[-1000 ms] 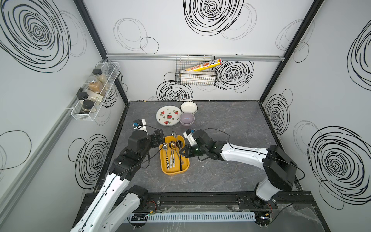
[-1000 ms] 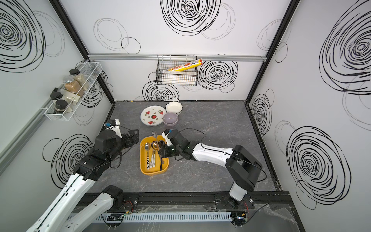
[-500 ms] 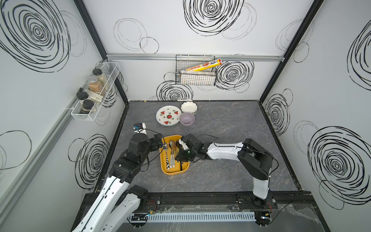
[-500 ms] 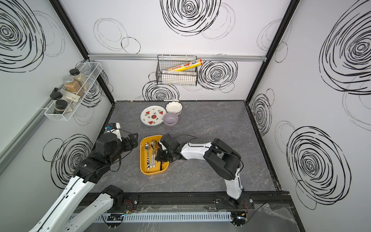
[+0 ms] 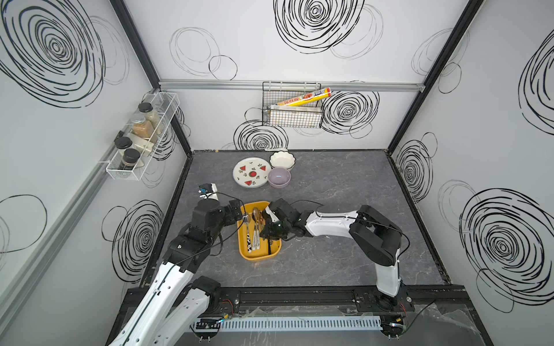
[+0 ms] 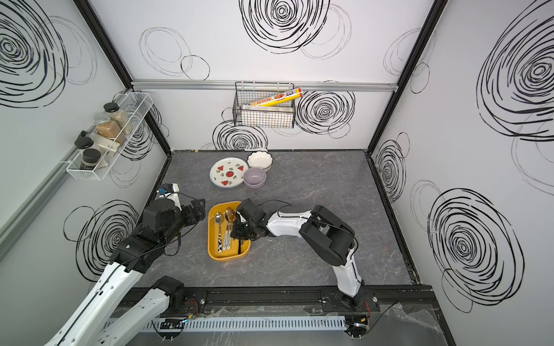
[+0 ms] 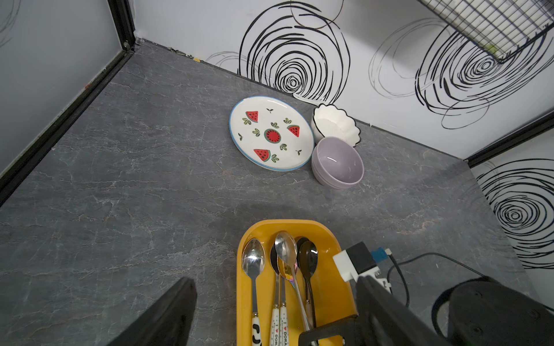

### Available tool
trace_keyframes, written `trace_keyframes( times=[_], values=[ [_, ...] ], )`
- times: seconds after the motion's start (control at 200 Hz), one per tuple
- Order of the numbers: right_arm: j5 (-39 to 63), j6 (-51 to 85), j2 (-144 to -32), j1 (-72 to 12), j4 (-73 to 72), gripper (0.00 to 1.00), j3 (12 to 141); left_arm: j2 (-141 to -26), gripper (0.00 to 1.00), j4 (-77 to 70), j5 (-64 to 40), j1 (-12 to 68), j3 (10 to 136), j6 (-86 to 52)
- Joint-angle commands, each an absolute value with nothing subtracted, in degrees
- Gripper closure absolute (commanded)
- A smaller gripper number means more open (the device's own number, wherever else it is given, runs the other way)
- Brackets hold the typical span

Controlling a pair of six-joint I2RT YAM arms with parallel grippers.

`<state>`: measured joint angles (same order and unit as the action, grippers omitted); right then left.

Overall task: Put the spoon into the storage box
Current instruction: Place the spoon in the storage box, then reset both arms

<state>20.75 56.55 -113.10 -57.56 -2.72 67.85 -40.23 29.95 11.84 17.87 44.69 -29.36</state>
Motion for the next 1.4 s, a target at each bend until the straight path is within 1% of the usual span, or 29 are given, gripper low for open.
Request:
trace_keyframes(
  times=[0.0, 0.15, 0.295, 0.41, 0.646, 0.866, 0.971, 1.016, 1.081, 1.126, 1.136, 1.156, 1.201, 1.292, 1.397],
  values=[
    [20.3, 56.4, -114.4, -57.7, -0.4, 0.82, 69.4, -40.3, 0.11, 27.9, 12.0, 17.5, 44.4, -28.5],
    [20.4, 55.8, -114.5, -57.7, 0.4, 0.72, 70.0, -40.5, 0.11, 27.9, 11.9, 17.4, 44.4, -28.5],
    [19.0, 54.2, -113.3, -57.7, 2.4, 0.69, 71.0, -40.6, 0.11, 28.0, 11.9, 17.4, 44.3, -28.5],
    [15.8, 50.7, -110.7, -57.7, 5.1, 0.68, 72.0, -40.7, 0.11, 28.1, 12.4, 17.4, 44.2, -28.6],
    [2.1, 39.4, -100.4, -57.5, 10.5, 0.6, 69.4, -41.2, 0.09, 28.3, 16.8, 17.4, 44.7, -31.8],
    [-7.5, 29.4, -89.9, -57.2, 9.0, 0.55, 62.5, -42.1, 0.1, 26.6, 14.2, 17.3, 43.9, -35.1],
    [-16.7, 24.5, -83.9, -56.8, 8.1, 0.48, 57.8, -42.3, 0.1, 24.1, 13.0, 17.3, 41.6, -37.5],
    [-21.0, 22.6, -80.9, -56.0, 6.2, 0.41, 54.5, -42.4, 0.1, 22.3, 13.4, 17.3, 40.1, -38.4],
    [-27.6, 20.4, -75.9, -54.1, 1.6, 0.31, 47.8, -41.8, 0.1, 18.8, 15.7, 17.5, 37.4, -39.8],
    [-31.3, 19.6, -71.9, -51.9, -2.6, 0.25, 42.3, -40.9, 0.1, 15.0, 19.3, 18.2, 34.6, -40.4],
    [-31.9, 19.3, -70.9, -51.2, -3.3, 0.24, 41.0, -40.7, 0.09, 14.0, 20.2, 18.4, 34.0, -40.3],
    [-33.1, 18.8, -69.1, -49.8, -5.7, 0.22, 38.5, -40.2, 0.02, 11.4, 21.9, 18.8, 32.4, -39.7],
    [-36.1, 18.1, -65.2, -46.6, -10.3, 0.16, 32.9, -39.2, 0.01, 5.9, 25.6, 19.2, 28.6, -37.5],
    [-40.1, 14.5, -58.2, -40.0, -20.4, 0.16, 22.5, -38.3, 0.01, -9.3, 29.3, 18.7, 20.8, -32.3],
    [-43.6, 10.3, -54.7, -34.0, -29.1, 0.16, 15.7, -40.1, 0.01, -30.0, 31.3, 18.9, 12.1, -18.6]
  ],
)
